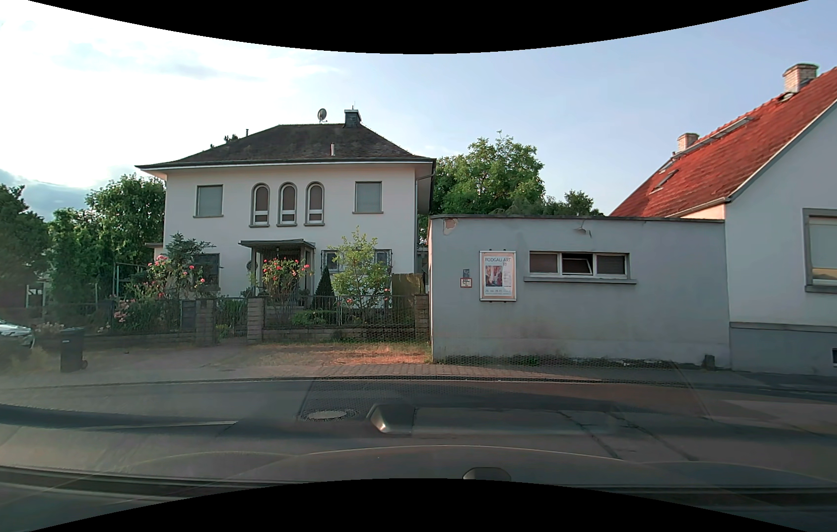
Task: Follow the waypoints while adhering to traffic rules and regulations
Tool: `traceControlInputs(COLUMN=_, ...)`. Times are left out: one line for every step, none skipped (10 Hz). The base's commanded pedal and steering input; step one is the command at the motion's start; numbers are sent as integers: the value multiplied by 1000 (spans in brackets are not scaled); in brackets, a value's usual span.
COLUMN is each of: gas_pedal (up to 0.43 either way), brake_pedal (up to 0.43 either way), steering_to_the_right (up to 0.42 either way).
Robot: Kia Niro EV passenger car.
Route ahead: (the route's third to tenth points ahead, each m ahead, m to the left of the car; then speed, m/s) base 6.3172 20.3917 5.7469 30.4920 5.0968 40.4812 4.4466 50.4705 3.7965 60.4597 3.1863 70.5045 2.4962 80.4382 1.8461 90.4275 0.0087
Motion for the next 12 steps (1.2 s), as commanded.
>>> traceControlInputs(gas_pedal=0, brake_pedal=207, steering_to_the_right=-312)
traceControlInputs(gas_pedal=0, brake_pedal=207, steering_to_the_right=-312)
traceControlInputs(gas_pedal=0, brake_pedal=207, steering_to_the_right=-312)
traceControlInputs(gas_pedal=0, brake_pedal=207, steering_to_the_right=-312)
traceControlInputs(gas_pedal=0, brake_pedal=207, steering_to_the_right=-312)
traceControlInputs(gas_pedal=0, brake_pedal=207, steering_to_the_right=-314)
traceControlInputs(gas_pedal=0, brake_pedal=207, steering_to_the_right=-314)
traceControlInputs(gas_pedal=0, brake_pedal=207, steering_to_the_right=-315)
traceControlInputs(gas_pedal=0, brake_pedal=207, steering_to_the_right=-315)
traceControlInputs(gas_pedal=0, brake_pedal=207, steering_to_the_right=-315)
traceControlInputs(gas_pedal=0, brake_pedal=207, steering_to_the_right=-315)
traceControlInputs(gas_pedal=0, brake_pedal=207, steering_to_the_right=-315)
